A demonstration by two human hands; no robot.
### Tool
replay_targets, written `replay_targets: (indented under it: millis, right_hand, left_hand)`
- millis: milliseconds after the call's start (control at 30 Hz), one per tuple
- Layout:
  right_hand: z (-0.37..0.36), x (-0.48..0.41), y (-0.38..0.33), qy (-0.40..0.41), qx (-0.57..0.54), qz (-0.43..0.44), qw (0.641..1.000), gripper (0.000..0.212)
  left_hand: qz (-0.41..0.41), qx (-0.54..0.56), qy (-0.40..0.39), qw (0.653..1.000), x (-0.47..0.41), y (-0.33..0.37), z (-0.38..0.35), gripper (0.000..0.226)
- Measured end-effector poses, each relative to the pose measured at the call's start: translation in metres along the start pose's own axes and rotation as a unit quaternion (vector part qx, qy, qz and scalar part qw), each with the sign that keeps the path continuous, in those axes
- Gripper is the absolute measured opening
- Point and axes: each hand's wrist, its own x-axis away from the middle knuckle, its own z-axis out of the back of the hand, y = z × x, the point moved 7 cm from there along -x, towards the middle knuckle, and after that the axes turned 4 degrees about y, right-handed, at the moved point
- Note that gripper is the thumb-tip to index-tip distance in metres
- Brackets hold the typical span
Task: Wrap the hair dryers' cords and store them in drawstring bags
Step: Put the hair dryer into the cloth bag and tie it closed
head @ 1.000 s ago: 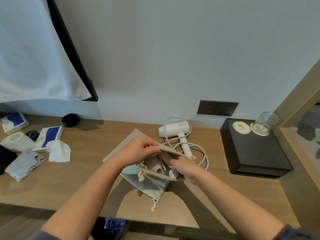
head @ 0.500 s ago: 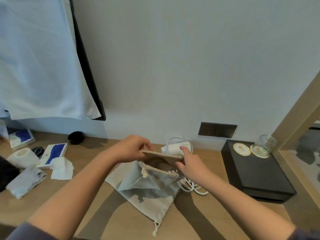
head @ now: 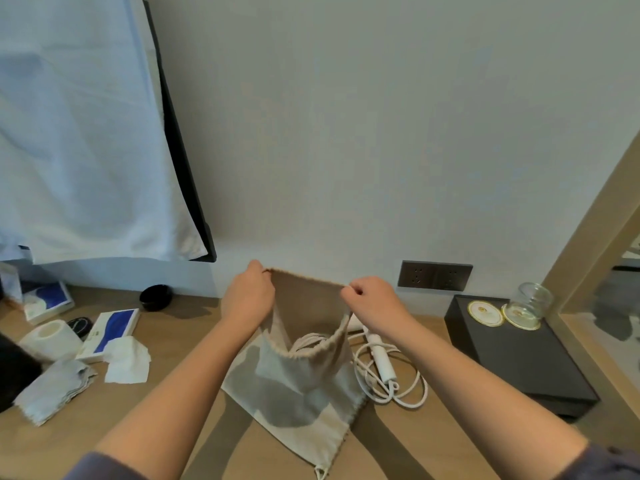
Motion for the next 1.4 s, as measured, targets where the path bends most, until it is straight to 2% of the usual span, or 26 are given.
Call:
replay_targets:
  millis: [100, 233, 333, 467, 533, 667, 800, 900, 1067, 1200, 1333, 1400]
  right_hand:
    - [0.017, 0.001, -0.002, 0.022, -0.060, -0.010, 0.998, 0.039]
    - [0.017, 0.016, 0.026, -0.014, -0.163, -0.101, 0.981, 0.027]
    - [0.012, 0.029, 0.046, -0.030, -0.173, -0.125, 0.976, 0.022]
    - [0.015, 0.041, 0.067, -0.014, -0.177, -0.146, 0.973, 0.020]
    - [0.020, 0.045, 0.071, -0.013, -0.200, -0.164, 0.966, 0.018]
    - [0.029, 0.052, 0.073, -0.027, -0.287, -0.230, 0.930, 0.013]
    - [0.037, 0.053, 0.078, -0.023, -0.346, -0.256, 0.902, 0.020]
    - [0.039, 0.053, 0.085, -0.027, -0.354, -0.259, 0.899, 0.028]
    - [0.031, 0.060, 0.101, -0.041, -0.361, -0.267, 0.893, 0.037]
    - [0.030, 0.065, 0.111, -0.052, -0.357, -0.249, 0.899, 0.026]
    - [0.038, 0.064, 0.120, -0.040, -0.356, -0.241, 0.902, 0.043]
    - [0.045, 0.063, 0.127, -0.025, -0.362, -0.251, 0.897, 0.045]
  left_hand:
    - [-0.069, 0.011, 0.003, 0.998, 0.003, 0.012, 0.002, 0.024]
    - [-0.143, -0.072, -0.036, 0.986, 0.014, 0.024, -0.011, 0.022]
    - [-0.180, -0.152, -0.051, 0.970, 0.026, 0.031, -0.022, 0.022]
    - [-0.213, -0.196, -0.054, 0.956, 0.039, 0.042, -0.027, 0.020]
    - [-0.222, -0.198, -0.061, 0.953, 0.043, 0.046, -0.027, 0.020]
    - [-0.264, -0.176, -0.077, 0.945, 0.044, 0.054, -0.019, 0.024]
    - [-0.303, -0.103, -0.105, 0.941, 0.040, 0.059, -0.012, 0.031]
    - [-0.319, -0.050, -0.096, 0.942, 0.036, 0.059, -0.009, 0.037]
    - [-0.334, -0.043, -0.153, 0.929, 0.039, 0.052, -0.020, 0.041]
    - [-0.295, -0.021, -0.165, 0.941, 0.037, 0.040, -0.025, 0.049]
    - [-0.261, 0.016, -0.166, 0.951, 0.033, 0.032, -0.023, 0.051]
    - [-0.240, 0.031, -0.158, 0.957, 0.029, 0.026, -0.021, 0.052]
